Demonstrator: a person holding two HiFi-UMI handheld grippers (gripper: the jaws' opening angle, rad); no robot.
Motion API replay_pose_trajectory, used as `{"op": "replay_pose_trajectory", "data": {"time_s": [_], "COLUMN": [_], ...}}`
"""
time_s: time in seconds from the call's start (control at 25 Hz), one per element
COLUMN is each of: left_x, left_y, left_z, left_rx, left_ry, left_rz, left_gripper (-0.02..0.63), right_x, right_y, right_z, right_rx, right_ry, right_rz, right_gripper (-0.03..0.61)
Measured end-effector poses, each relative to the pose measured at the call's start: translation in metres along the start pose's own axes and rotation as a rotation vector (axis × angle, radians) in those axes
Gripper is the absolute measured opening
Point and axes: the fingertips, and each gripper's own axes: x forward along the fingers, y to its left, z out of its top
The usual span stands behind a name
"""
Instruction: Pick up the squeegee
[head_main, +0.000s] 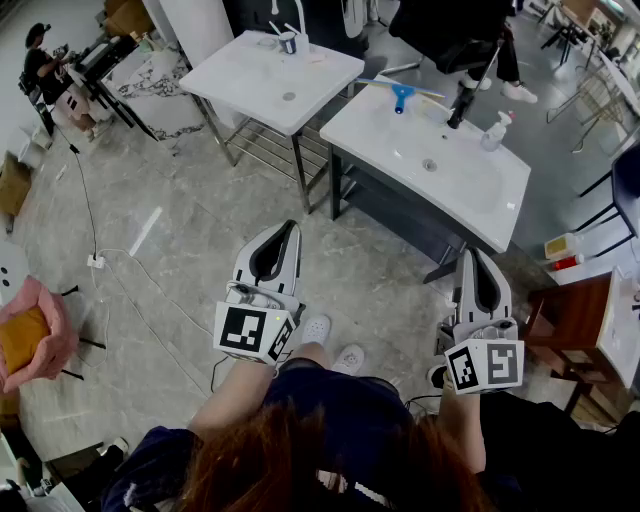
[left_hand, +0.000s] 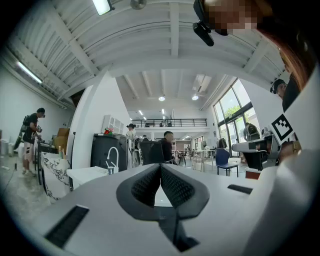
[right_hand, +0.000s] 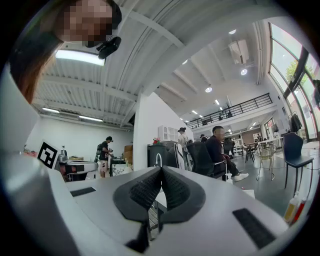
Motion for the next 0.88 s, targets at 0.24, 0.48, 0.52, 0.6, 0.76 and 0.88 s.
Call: {"op": "replay_pose_trajectory", "data": {"time_s": [0.24,0.48,0.52,0.6,0.76,0.88], "left_x": [-0.002,0.001,0.003,0.008,0.018,0.027], "left_y": [-0.021,-0.034,-0.039,-0.05,-0.07,-0.078], "left_z": [-0.001,-0.003,-0.005,-0.01,-0.019,-0.023], "left_rx": [0.048,0.027,0.022,0.01,-0.011,-0.029], "left_ry": [0.007,0.016,0.024,0.046,0.091,0.108], "left_rz": [-0.021,-0.033,-0.044,-0.076,-0.119,-0.139], "left_gripper": [0.02,0.02,0.021,0.021,0.031,0.123], "right_x": [-0.009,-0.017,-0.019,-0.021,-0.021,-0.016], "right_y": [-0.001,-0.011,-0.013,-0.019,-0.031,-0.04], "right_z": [-0.003,-0.006,-0.007,-0.01,-0.015,-0.019], "right_rx": [0.011,0.024,0.025,0.03,0.042,0.048], "right_ry": [0.004,0.004,0.007,0.009,0.021,0.032], "right_rz": [0.025,0.025,0.024,0.018,0.005,-0.007], "right_gripper": [0.015,0.015,0.015,0.015,0.015,0.015]}}
